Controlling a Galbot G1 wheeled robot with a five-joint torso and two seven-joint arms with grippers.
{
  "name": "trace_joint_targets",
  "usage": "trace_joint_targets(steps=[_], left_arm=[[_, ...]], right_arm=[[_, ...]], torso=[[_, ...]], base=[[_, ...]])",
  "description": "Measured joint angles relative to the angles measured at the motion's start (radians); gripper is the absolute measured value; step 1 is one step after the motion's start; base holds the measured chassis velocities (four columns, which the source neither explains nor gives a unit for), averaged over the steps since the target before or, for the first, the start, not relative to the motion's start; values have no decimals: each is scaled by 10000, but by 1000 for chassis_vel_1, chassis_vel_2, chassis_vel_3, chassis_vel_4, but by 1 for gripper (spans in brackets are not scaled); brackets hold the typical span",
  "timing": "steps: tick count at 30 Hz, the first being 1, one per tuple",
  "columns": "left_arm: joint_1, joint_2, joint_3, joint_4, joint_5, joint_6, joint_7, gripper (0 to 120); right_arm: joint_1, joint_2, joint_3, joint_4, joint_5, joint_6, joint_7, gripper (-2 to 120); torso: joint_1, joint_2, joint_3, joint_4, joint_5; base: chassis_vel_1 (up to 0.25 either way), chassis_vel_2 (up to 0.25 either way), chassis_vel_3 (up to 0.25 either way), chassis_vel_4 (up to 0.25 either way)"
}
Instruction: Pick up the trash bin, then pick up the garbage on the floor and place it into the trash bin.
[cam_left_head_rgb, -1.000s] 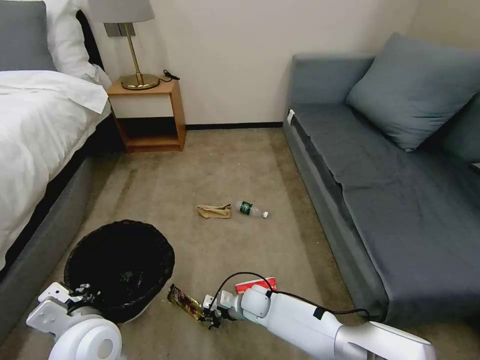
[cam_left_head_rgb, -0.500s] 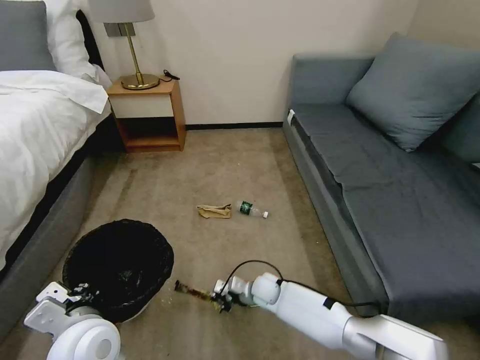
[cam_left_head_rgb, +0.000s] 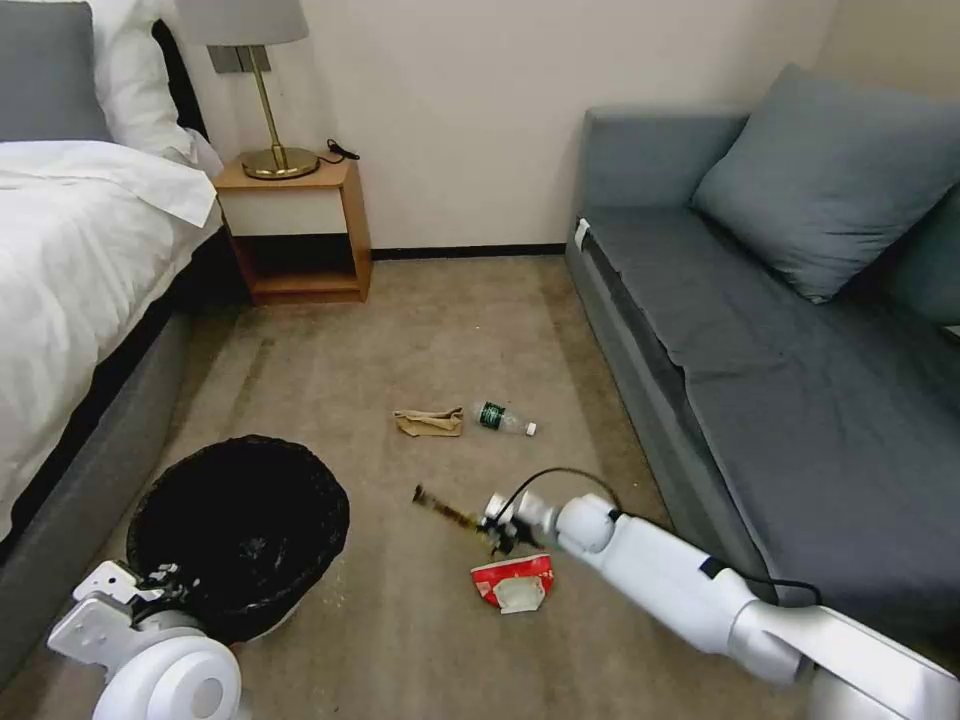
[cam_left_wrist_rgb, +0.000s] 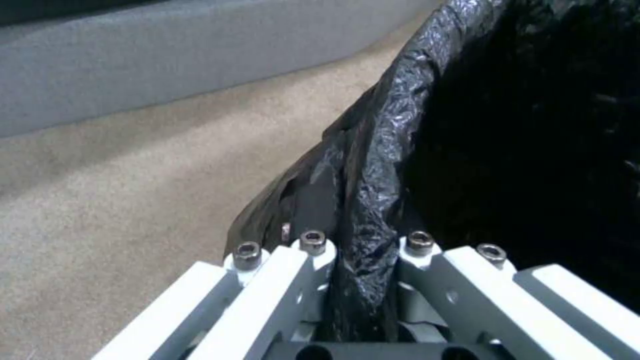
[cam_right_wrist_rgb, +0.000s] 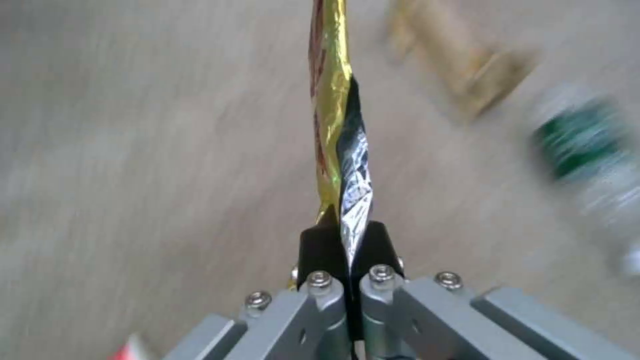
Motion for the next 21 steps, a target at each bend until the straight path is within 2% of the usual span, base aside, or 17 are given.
trace_joint_targets(steps=[2,3,5,6,10,11,16,21], left_arm=[[-7,-11,25,0,0,0,0,0],[-7,-11,25,0,0,0,0,0],[-14,-36,62,0,0,-1,0,0],[-14,-36,62,0,0,-1,0,0],[37,-55,97,-9,5,-10,-2,0],[37,-55,97,-9,5,-10,-2,0],[87,-76,67,-76,15,-22,-5,0],[92,-87,59,-84,25,-22,-6,0]], right_arm=[[-74,-64,654,977,382,-79,27,0],[-74,-64,654,977,382,-79,27,0],[-156,-53,1093,2095,786,-225,151,0],[-156,-53,1093,2095,786,-225,151,0],[-114,98,1342,4000,1523,-529,334,0],[-114,98,1342,4000,1523,-529,334,0],[-23,175,321,5919,2093,-969,531,0],[70,476,-488,6462,2217,-1270,596,0]], torso=[[0,0,0,1,1],[0,0,0,1,1],[0,0,0,2,-1],[0,0,0,2,-1],[-1,0,-1,3,0],[-1,0,-1,3,0],[-1,0,-1,3,-2],[-1,0,-2,2,-2]], base=[[0,0,0,0],[0,0,0,0],[0,0,0,0],[0,0,0,0],[0,0,0,0],[0,0,0,0],[0,0,0,0],[0,0,0,0]])
